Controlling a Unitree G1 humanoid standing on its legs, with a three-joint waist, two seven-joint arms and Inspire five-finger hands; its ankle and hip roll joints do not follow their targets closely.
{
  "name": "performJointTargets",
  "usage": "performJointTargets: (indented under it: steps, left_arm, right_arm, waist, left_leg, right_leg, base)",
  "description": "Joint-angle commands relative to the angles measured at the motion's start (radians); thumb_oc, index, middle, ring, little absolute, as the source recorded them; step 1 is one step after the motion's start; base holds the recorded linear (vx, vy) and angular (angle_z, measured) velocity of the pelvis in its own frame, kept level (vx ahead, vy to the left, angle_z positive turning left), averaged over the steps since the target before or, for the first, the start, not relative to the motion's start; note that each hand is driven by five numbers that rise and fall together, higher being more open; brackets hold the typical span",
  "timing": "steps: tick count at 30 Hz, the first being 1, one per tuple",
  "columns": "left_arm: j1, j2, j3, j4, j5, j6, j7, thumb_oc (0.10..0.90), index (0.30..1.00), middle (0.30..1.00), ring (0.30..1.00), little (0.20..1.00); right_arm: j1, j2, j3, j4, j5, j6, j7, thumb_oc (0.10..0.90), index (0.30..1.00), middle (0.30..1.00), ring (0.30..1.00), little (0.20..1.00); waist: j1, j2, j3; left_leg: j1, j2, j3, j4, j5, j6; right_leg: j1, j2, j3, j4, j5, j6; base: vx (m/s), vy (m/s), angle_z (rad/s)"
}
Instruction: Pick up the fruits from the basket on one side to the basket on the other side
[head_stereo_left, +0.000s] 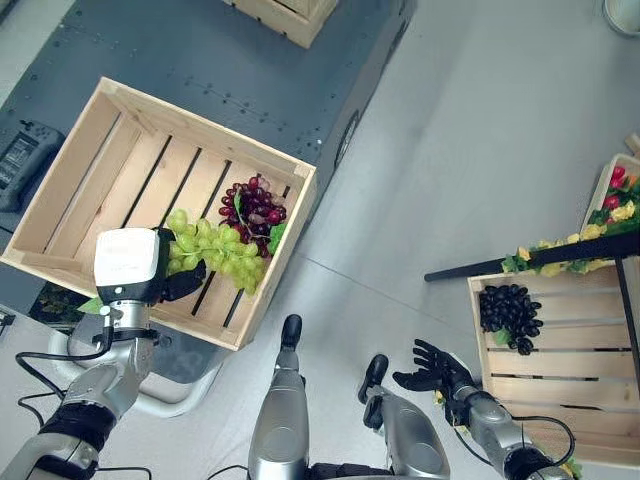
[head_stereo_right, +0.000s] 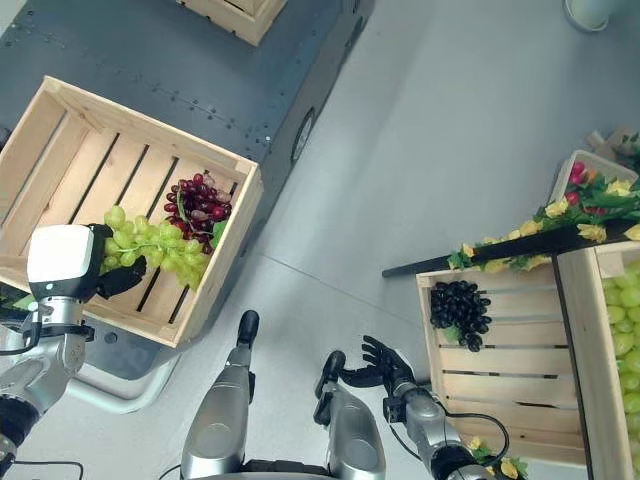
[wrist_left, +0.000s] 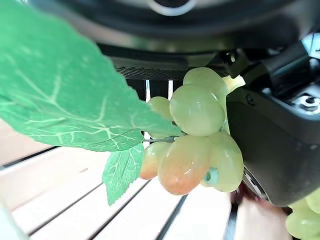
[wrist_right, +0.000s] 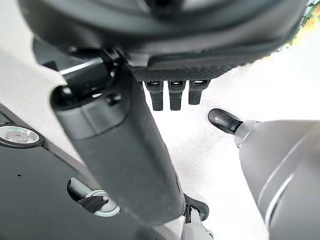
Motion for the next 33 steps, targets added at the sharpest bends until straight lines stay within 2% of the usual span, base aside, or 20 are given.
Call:
performJointTargets:
  steps: [1, 6, 11, 13, 16, 19, 20, 22, 26, 29, 30, 32, 33]
  left_arm:
    - [-0.052, 0.045, 0.110, -0.052, -0.013, 0.001, 0.123, 0.400, 0.300, 0.300, 0.300, 0.300]
    - [-0.032, 0.040, 0.171, -0.075, -0.058, -0.080, 0.240, 0.400, 0.300, 0.300, 0.300, 0.300]
    - [-0.039, 0.033, 0.195, -0.087, -0.025, -0.111, 0.279, 0.400, 0.300, 0.300, 0.300, 0.300]
    - [-0.038, 0.031, 0.194, -0.090, -0.014, -0.113, 0.288, 0.400, 0.300, 0.300, 0.300, 0.300]
    - [-0.012, 0.028, 0.208, -0.120, 0.009, -0.117, 0.299, 0.400, 0.300, 0.300, 0.300, 0.300]
    - [0.048, 0.022, 0.245, -0.167, 0.031, -0.117, 0.311, 0.400, 0.300, 0.300, 0.300, 0.300]
    - [0.097, 0.014, 0.273, -0.197, 0.055, -0.120, 0.317, 0.400, 0.300, 0.300, 0.300, 0.300]
    - [0.122, 0.005, 0.289, -0.212, 0.079, -0.128, 0.319, 0.400, 0.300, 0.300, 0.300, 0.300]
    - [0.191, -0.029, 0.312, -0.235, 0.143, -0.193, 0.308, 0.400, 0.300, 0.300, 0.300, 0.300]
    - [0.194, -0.037, 0.292, -0.246, 0.208, -0.203, 0.279, 0.400, 0.300, 0.300, 0.300, 0.300]
    - [0.190, -0.034, 0.273, -0.263, 0.231, -0.197, 0.260, 0.400, 0.300, 0.300, 0.300, 0.300]
    - [0.176, -0.031, 0.244, -0.282, 0.242, -0.204, 0.233, 0.400, 0.300, 0.300, 0.300, 0.300]
    - [0.155, -0.032, 0.212, -0.315, 0.247, -0.193, 0.198, 0.400, 0.300, 0.300, 0.300, 0.300]
  right_arm:
    - [0.066, -0.023, -0.012, -0.022, -0.027, -0.032, -0.018, 0.800, 0.900, 0.900, 0.900, 0.900]
    - [0.078, -0.018, -0.012, -0.025, -0.024, -0.046, -0.014, 0.800, 0.900, 0.900, 0.900, 0.900]
    - [0.080, -0.009, -0.011, -0.035, -0.016, -0.083, -0.012, 0.800, 0.900, 0.900, 0.900, 0.900]
    - [0.085, -0.009, -0.008, -0.062, -0.006, -0.118, -0.012, 0.800, 0.900, 0.900, 0.900, 0.900]
    - [0.101, -0.018, -0.013, -0.157, 0.013, -0.178, -0.011, 0.800, 0.900, 0.900, 0.900, 0.900]
    - [0.129, -0.045, -0.019, -0.364, 0.016, -0.190, -0.021, 0.800, 0.900, 0.900, 0.900, 0.900]
    - [0.148, -0.074, -0.025, -0.514, 0.050, -0.181, -0.009, 0.800, 0.900, 0.900, 0.900, 0.900]
    - [0.160, -0.086, -0.034, -0.596, 0.050, -0.191, 0.007, 0.800, 0.900, 0.900, 0.900, 0.900]
    - [0.180, -0.119, -0.075, -0.850, 0.016, -0.230, 0.089, 0.800, 0.900, 0.900, 0.900, 0.900]
    - [0.146, -0.133, -0.090, -0.933, 0.068, -0.220, 0.113, 0.800, 0.900, 0.900, 0.900, 0.900]
    - [0.120, -0.130, -0.098, -0.969, 0.107, -0.198, 0.126, 0.800, 0.900, 0.900, 0.900, 0.900]
    - [0.092, -0.129, -0.096, -0.999, 0.114, -0.197, 0.139, 0.800, 0.900, 0.900, 0.900, 0.900]
    - [0.071, -0.126, -0.086, -1.043, 0.109, -0.172, 0.143, 0.800, 0.900, 0.900, 0.900, 0.900]
  waist:
    - [-0.015, -0.001, -0.069]
    - [-0.010, -0.015, -0.080]
    - [-0.005, -0.029, -0.084]
    - [-0.003, -0.037, -0.087]
    - [-0.006, -0.046, -0.096]
    - [-0.012, -0.056, -0.108]
    - [-0.014, -0.061, -0.117]
    - [-0.019, -0.063, -0.129]
    - [-0.021, -0.044, -0.182]
    - [-0.019, -0.028, -0.210]
    - [-0.018, -0.017, -0.225]
    - [-0.017, 0.002, -0.245]
    - [-0.015, 0.024, -0.262]
  left_leg:
    - [0.029, -0.105, 0.037, 0.022, -0.117, 0.038]
    - [0.041, -0.098, 0.039, 0.013, -0.120, 0.037]
    - [0.049, -0.094, 0.031, 0.009, -0.121, 0.036]
    - [0.055, -0.092, 0.027, 0.005, -0.122, 0.034]
    - [0.073, -0.090, 0.022, -0.005, -0.123, 0.032]
    - [0.092, -0.090, 0.019, -0.010, -0.128, 0.033]
    - [0.109, -0.086, 0.023, -0.008, -0.136, 0.034]
    - [0.114, -0.086, 0.024, -0.011, -0.134, 0.036]
    - [0.163, -0.090, 0.025, -0.038, -0.138, 0.037]
    - [0.173, -0.098, 0.020, -0.052, -0.132, 0.039]
    - [0.180, -0.101, 0.021, -0.057, -0.132, 0.039]
    - [0.188, -0.106, 0.022, -0.064, -0.132, 0.039]
    - [0.197, -0.111, 0.017, -0.072, -0.129, 0.041]
  right_leg:
    - [-0.072, 0.072, -0.025, 0.010, 0.071, -0.043]
    - [-0.056, 0.078, -0.026, -0.001, 0.071, -0.044]
    - [-0.045, 0.083, -0.029, -0.005, 0.071, -0.044]
    - [-0.036, 0.085, -0.030, -0.010, 0.072, -0.043]
    - [-0.020, 0.087, -0.028, -0.021, 0.077, -0.040]
    - [-0.002, 0.088, -0.026, -0.031, 0.082, -0.038]
    - [0.015, 0.086, -0.024, -0.031, 0.081, -0.036]
    - [0.021, 0.084, -0.025, -0.035, 0.084, -0.035]
    - [0.061, 0.077, -0.018, -0.049, 0.074, -0.033]
    - [0.073, 0.072, -0.015, -0.061, 0.076, -0.034]
    - [0.080, 0.070, -0.012, -0.065, 0.075, -0.034]
    - [0.088, 0.067, -0.006, -0.069, 0.073, -0.034]
    - [0.095, 0.061, -0.003, -0.071, 0.070, -0.033]
  base:
    - [0.03, -0.023, 0.00]
    - [0.01, -0.019, 0.01]
    - [0.02, -0.057, 0.02]
    - [0.02, -0.058, 0.00]
    - [0.02, -0.048, 0.03]
    - [0.02, -0.048, -0.01]
    - [0.03, -0.050, -0.01]
    - [0.02, -0.023, -0.01]
    - [0.05, 0.000, -0.02]
    - [0.02, 0.026, -0.04]
    - [0.02, 0.046, -0.02]
    - [0.01, 0.059, -0.03]
    - [0.01, 0.068, -0.02]
